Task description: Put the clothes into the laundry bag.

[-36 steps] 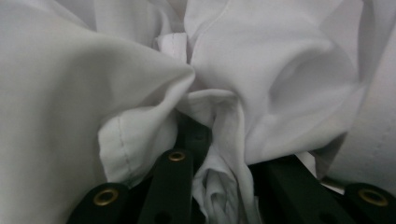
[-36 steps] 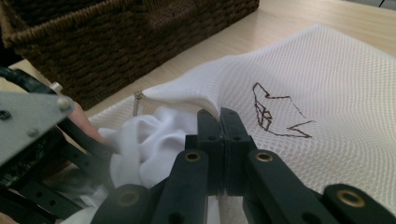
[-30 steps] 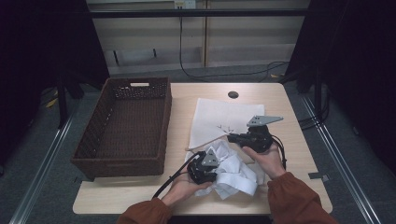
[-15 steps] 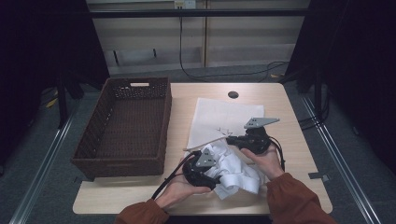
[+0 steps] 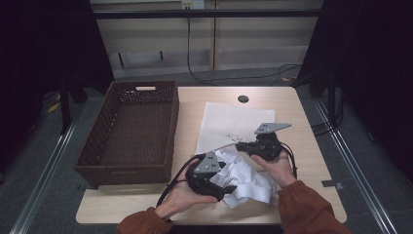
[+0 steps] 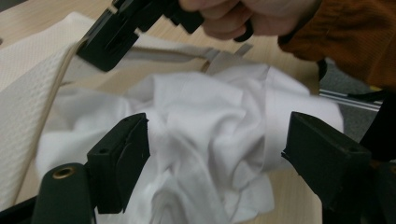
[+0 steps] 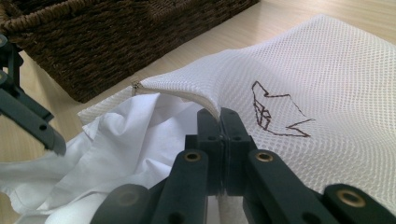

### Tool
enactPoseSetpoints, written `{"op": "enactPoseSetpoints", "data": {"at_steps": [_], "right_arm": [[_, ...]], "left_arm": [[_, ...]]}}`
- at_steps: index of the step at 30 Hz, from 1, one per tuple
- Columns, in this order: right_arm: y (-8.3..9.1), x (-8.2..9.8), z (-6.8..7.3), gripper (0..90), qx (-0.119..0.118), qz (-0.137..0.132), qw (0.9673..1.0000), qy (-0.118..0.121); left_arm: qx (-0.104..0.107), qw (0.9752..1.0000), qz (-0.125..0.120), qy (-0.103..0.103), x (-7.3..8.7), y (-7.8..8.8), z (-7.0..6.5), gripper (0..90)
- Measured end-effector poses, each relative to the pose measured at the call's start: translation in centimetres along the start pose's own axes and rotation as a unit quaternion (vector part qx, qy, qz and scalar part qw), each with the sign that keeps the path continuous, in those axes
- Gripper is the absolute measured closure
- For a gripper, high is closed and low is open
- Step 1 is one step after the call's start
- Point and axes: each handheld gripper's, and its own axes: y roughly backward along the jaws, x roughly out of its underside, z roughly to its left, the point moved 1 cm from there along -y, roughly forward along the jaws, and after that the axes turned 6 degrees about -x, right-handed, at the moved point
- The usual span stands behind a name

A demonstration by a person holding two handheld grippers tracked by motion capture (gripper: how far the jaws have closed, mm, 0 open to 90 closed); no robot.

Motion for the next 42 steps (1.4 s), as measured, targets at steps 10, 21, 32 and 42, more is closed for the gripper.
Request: {"op": "enactPoseSetpoints", "data": {"at_steps": [10,21,32,42], "right_arm": [[-0.1,0.1,0.0,88.5,0.001,0.004,1.0,0.003],[-0.2,0.2,-0.1,88.5,0.0,0.008,1.0,0.002],[-0.2,0.4,-0.1,88.4,-0.001,0.011,0.9999,0.001],[-0.1,0.4,0.0,88.5,-0.003,0.01,0.9999,0.002]], "left_arm": [[-0.012,0.9974,0.066,-0.027,0.8,-4.8,-0.4,9.9],[0.018,0.9882,0.14,-0.059,3.6,-6.6,-0.3,6.0],[0.042,0.9899,0.133,-0.025,3.6,-5.5,1.1,54.9],[0.051,0.9956,0.078,0.015,2.8,-3.8,1.9,66.4]]}}
